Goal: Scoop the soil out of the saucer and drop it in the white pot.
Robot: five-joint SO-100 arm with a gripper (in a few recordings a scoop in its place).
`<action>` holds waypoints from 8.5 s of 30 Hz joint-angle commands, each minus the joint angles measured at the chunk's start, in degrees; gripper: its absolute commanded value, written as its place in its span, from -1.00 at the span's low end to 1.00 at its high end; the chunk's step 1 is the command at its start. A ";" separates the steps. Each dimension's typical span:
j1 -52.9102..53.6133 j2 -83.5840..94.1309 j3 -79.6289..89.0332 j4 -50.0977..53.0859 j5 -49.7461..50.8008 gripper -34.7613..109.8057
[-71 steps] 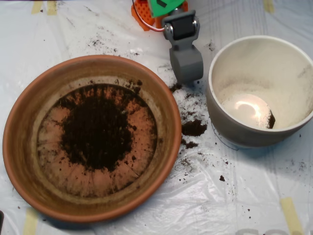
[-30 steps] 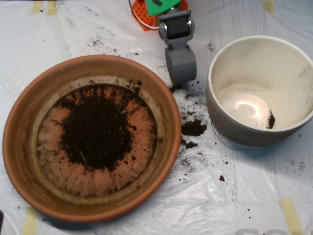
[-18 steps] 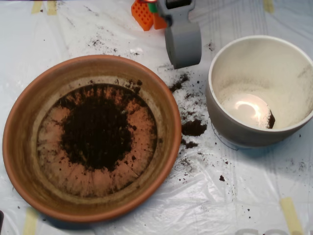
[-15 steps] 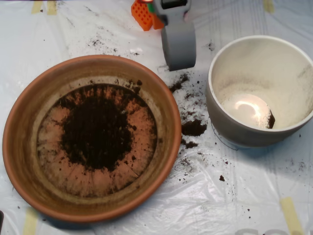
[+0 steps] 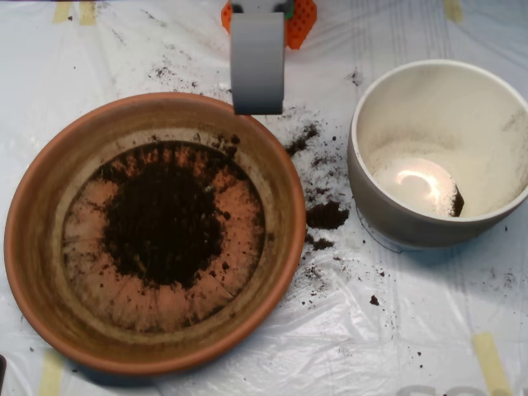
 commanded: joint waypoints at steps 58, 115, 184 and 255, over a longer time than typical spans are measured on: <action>17.23 -89.03 -44.74 0.70 -8.00 0.14; 5.27 -69.43 -56.16 9.14 -10.46 -0.53; -31.46 -71.19 -80.42 26.02 -10.02 0.00; 18.81 -73.39 -34.19 -4.04 -1.58 0.16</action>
